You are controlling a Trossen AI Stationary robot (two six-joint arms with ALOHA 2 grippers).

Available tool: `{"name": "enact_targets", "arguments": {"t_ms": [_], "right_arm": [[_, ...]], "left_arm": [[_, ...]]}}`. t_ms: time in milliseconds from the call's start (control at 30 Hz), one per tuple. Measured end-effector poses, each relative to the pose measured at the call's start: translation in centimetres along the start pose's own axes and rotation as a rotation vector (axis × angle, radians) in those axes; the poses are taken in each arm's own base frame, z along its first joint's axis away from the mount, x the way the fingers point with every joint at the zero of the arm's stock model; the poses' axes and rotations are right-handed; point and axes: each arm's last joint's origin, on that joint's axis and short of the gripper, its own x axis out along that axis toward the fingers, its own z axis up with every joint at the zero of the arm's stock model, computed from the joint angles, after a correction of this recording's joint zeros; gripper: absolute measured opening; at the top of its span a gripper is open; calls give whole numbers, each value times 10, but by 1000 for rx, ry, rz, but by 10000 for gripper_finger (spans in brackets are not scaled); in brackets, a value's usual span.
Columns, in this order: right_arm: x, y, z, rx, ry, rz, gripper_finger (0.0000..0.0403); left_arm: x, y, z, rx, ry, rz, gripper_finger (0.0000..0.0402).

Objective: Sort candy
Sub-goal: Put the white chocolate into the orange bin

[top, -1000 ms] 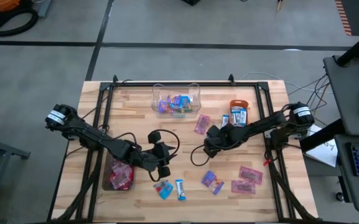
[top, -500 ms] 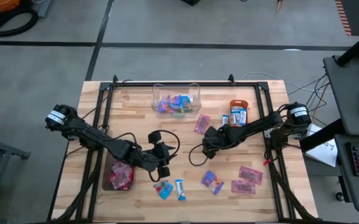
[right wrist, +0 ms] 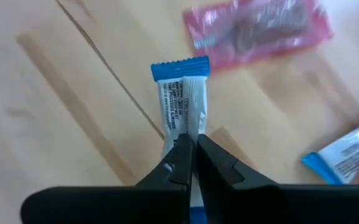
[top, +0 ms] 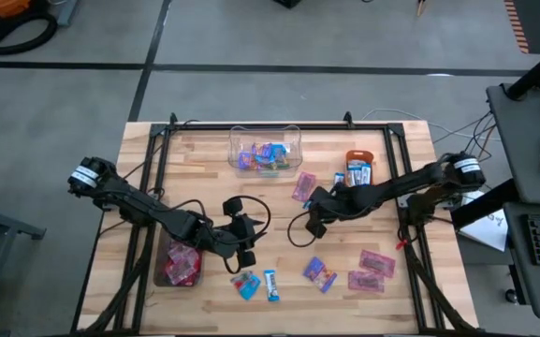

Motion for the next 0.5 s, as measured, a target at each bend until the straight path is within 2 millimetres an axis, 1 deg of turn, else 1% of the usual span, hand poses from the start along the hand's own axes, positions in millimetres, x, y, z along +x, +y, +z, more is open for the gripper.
{"name": "enact_targets", "arguments": {"t_ms": [100, 200, 300, 400, 500], "right_arm": [[-18, -8, 7, -3, -43, 9, 11], [-36, -25, 15, 35, -94, -39, 12], [-50, -52, 19, 86, -99, -165, 12], [-60, -83, 21, 205, -88, -317, 12], [-63, -111, 20, 293, -44, -429, 12]], "left_arm": [[0, 0, 0, 0, 0, 0, 118], [0, 0, 0, 1, 1, 0, 118], [0, 0, 0, 1, 1, 0, 118], [0, 0, 0, 1, 1, 0, 118], [0, 0, 0, 1, 1, 0, 118]]}}
